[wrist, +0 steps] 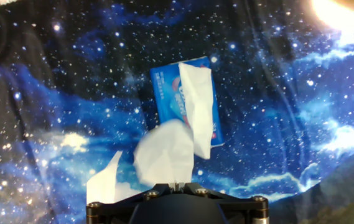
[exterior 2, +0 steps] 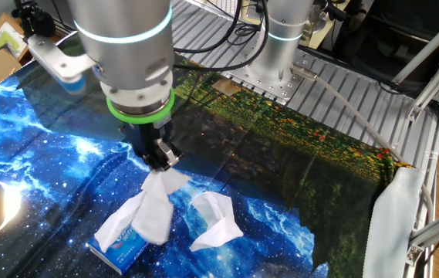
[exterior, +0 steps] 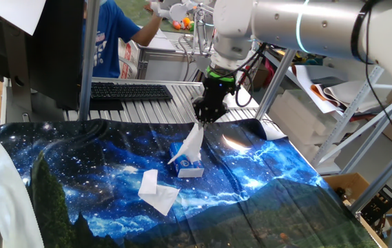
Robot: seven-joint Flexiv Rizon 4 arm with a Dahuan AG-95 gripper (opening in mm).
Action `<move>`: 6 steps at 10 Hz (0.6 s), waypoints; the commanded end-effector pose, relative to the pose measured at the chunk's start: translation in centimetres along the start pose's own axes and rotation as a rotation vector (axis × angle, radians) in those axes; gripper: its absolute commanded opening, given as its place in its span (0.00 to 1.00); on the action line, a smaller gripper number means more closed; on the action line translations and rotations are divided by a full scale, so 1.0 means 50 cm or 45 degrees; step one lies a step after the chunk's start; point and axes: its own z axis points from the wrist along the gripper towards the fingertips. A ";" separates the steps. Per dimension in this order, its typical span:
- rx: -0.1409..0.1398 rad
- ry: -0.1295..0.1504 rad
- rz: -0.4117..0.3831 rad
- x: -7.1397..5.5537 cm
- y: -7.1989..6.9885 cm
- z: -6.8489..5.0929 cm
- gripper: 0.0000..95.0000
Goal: Pull out a napkin
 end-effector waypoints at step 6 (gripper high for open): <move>-0.061 -0.108 0.017 0.004 -0.003 0.001 0.00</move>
